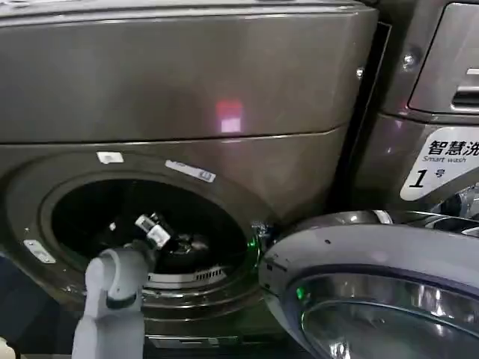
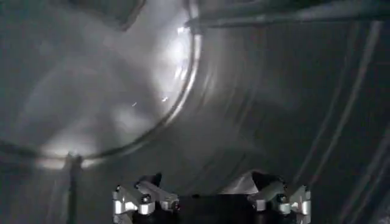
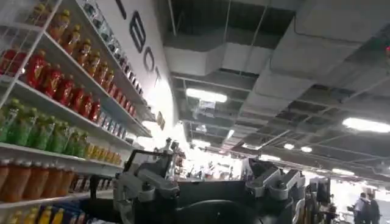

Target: Grasp the clothes from the dryer.

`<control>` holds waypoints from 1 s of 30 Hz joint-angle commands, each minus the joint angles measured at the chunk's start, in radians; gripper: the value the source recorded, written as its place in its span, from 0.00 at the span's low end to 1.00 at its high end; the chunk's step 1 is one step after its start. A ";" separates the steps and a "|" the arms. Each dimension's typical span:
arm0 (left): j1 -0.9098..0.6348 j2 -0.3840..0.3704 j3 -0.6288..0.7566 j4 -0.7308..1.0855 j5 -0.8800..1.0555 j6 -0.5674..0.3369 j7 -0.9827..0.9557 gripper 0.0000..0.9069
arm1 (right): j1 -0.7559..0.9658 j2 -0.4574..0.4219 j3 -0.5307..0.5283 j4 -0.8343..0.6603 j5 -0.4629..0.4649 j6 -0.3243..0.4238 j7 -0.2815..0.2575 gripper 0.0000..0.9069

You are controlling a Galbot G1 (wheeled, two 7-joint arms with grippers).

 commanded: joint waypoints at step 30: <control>-0.248 0.106 0.081 0.421 0.150 -0.834 0.276 1.00 | 0.005 -0.003 -0.023 0.002 -0.030 0.007 -0.002 1.00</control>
